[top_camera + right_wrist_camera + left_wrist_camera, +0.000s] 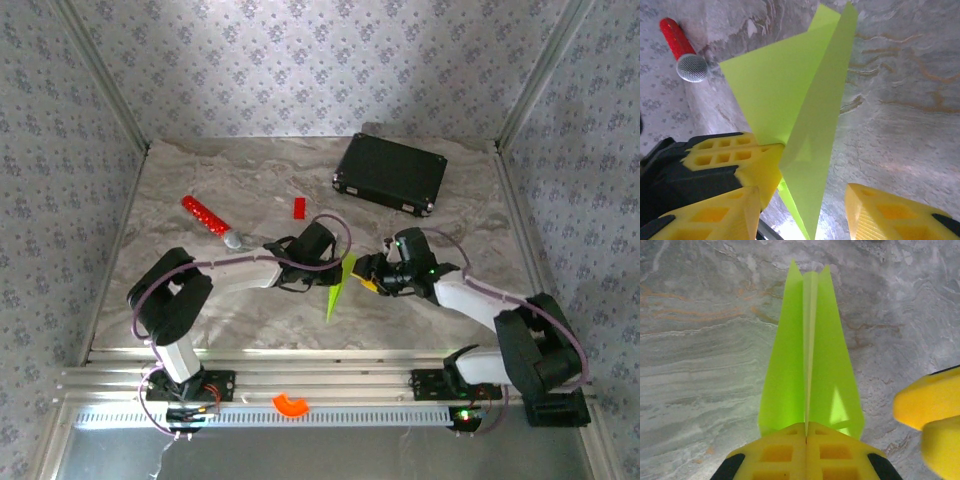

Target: Fold a paper plane with a square sheet of paper (pick it up from the middle)

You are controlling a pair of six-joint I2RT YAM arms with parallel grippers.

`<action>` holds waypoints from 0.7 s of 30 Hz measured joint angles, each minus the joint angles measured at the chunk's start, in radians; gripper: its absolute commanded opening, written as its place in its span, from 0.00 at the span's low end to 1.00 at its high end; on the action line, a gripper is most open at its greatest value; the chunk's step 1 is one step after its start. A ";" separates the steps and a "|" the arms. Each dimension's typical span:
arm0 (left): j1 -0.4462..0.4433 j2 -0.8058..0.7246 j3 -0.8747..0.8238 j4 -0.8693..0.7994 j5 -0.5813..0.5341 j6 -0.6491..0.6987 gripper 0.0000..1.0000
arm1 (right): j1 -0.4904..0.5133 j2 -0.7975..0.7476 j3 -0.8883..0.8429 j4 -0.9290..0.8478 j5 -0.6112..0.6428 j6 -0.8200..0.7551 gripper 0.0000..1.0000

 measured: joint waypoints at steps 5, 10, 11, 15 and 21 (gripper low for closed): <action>-0.009 0.000 0.000 -0.010 -0.023 -0.004 0.03 | 0.027 0.064 0.022 0.021 -0.003 0.014 0.48; -0.019 -0.001 0.000 -0.014 -0.030 -0.004 0.03 | 0.032 0.127 0.052 0.015 -0.003 0.010 0.44; -0.019 -0.001 0.000 -0.014 -0.031 -0.004 0.03 | 0.032 0.140 0.059 0.008 -0.003 0.005 0.42; -0.019 -0.005 0.000 -0.021 -0.040 -0.003 0.03 | 0.032 0.179 0.068 -0.017 -0.003 -0.013 0.29; -0.019 -0.016 -0.001 -0.041 -0.051 -0.008 0.20 | 0.031 0.181 0.060 -0.017 -0.008 -0.009 0.15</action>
